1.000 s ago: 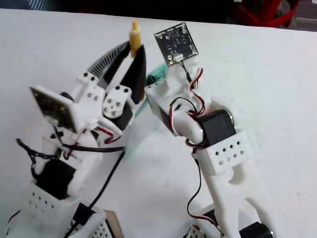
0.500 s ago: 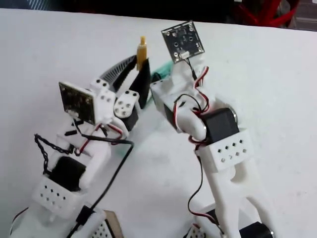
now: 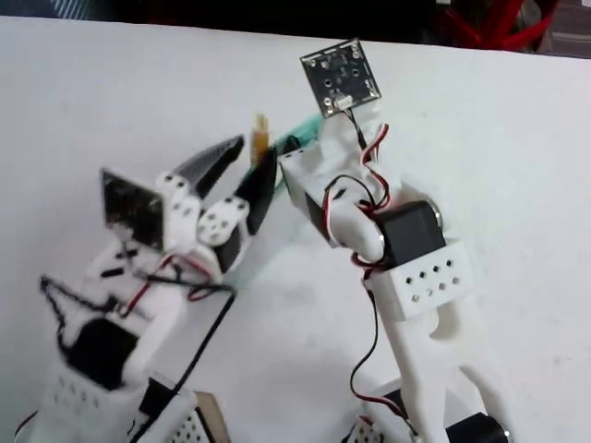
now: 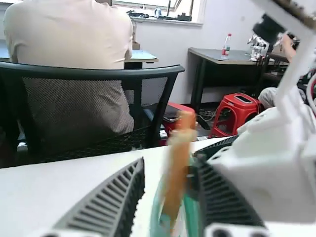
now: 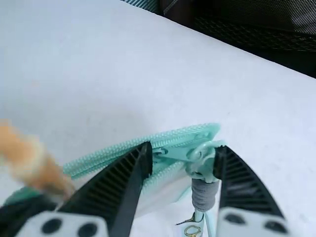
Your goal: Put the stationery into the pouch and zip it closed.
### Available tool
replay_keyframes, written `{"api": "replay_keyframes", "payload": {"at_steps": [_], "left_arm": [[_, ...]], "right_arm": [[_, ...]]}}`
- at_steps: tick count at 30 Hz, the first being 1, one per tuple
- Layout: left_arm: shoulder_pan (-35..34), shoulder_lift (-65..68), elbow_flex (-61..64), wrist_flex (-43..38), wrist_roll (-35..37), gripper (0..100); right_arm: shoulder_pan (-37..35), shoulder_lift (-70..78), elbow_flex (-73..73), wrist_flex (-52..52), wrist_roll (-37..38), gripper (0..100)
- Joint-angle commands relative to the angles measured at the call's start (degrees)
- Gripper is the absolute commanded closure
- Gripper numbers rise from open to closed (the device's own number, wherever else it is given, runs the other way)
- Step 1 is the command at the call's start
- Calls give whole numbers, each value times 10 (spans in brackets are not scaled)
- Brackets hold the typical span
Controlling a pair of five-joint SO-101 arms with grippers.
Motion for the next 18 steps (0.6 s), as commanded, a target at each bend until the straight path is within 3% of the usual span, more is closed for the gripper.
{"api": "replay_keyframes", "payload": {"at_steps": [1,18], "left_arm": [[-7,-41,-4,36,-4,779],[-171,-47,-8,222,-9,782]], "right_arm": [[0,12,35,0,-4,794],[0,7,74,-45,-4,794]]}}
